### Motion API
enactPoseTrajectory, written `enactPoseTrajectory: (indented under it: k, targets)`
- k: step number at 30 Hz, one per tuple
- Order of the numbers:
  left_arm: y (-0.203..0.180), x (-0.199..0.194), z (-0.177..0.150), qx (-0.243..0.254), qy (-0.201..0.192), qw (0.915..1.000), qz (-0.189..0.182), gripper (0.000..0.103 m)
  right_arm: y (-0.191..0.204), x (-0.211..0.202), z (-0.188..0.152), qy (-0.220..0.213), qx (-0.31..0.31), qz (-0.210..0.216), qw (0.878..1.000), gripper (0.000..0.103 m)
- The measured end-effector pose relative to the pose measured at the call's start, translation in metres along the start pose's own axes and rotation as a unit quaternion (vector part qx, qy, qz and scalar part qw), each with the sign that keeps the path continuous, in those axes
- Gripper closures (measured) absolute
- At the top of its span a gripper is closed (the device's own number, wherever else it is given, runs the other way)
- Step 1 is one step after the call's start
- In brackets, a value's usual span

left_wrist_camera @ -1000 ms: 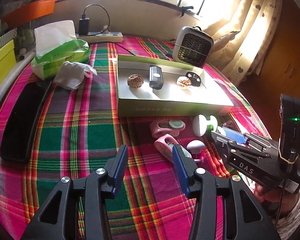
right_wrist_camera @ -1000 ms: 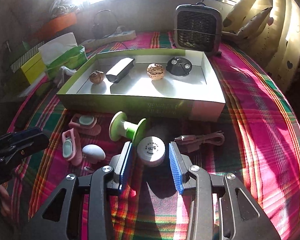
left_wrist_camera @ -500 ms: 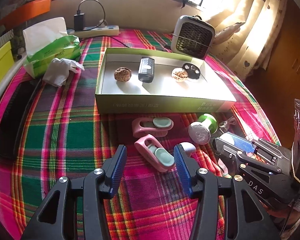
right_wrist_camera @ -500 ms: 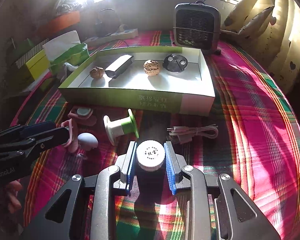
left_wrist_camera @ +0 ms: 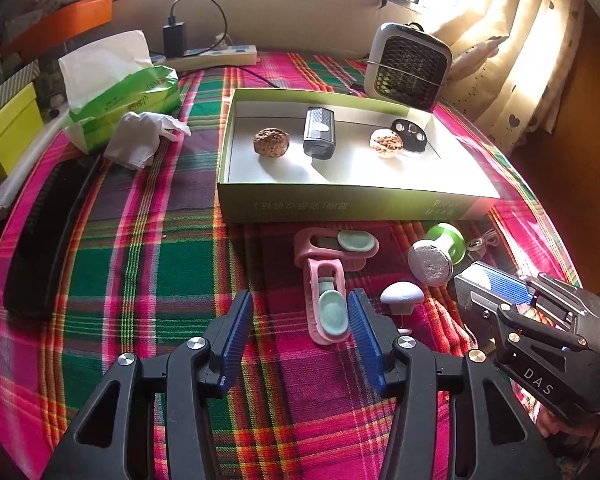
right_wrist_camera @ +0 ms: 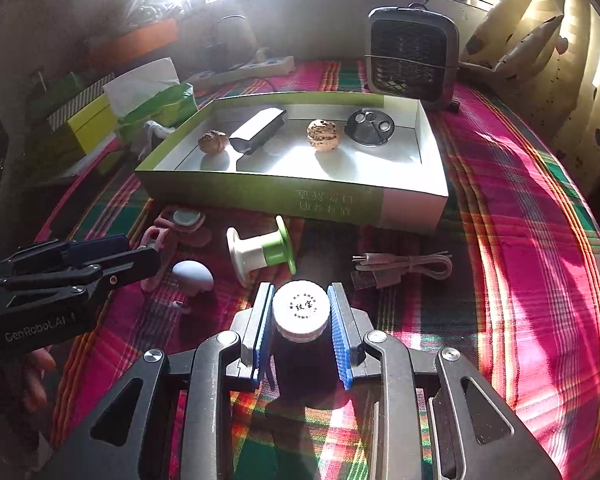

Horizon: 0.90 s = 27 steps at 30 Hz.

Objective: Organize objects
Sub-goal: 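Lift the white disc with the right gripper while the left gripper approaches the pink-and-mint holder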

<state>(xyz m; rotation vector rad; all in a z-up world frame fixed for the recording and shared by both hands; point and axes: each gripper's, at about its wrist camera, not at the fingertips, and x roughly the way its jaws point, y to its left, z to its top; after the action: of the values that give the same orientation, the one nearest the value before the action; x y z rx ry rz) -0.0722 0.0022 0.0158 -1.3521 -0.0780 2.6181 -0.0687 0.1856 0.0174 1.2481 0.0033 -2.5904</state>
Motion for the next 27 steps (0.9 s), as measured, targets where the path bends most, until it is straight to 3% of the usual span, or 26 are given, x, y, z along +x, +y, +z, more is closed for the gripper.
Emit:
enactPoseTrajectory:
  k: [5,21,27]
  targets:
    - [0.0,0.007,0.0,0.009,0.009,0.9998,0.012,0.055,-0.002,-0.001,-0.001,0.0,0.0,-0.001,1.0,0.074]
    - [-0.007,0.012,0.002,0.035,-0.016,0.9989,0.025,0.056,-0.004,-0.002,-0.001,-0.004,0.002,-0.003,1.0,0.074]
    - [-0.002,0.012,0.003,0.034,-0.023,0.9987,0.031,0.071,-0.002,-0.001,-0.001,-0.004,0.001,-0.006,1.0,0.074]
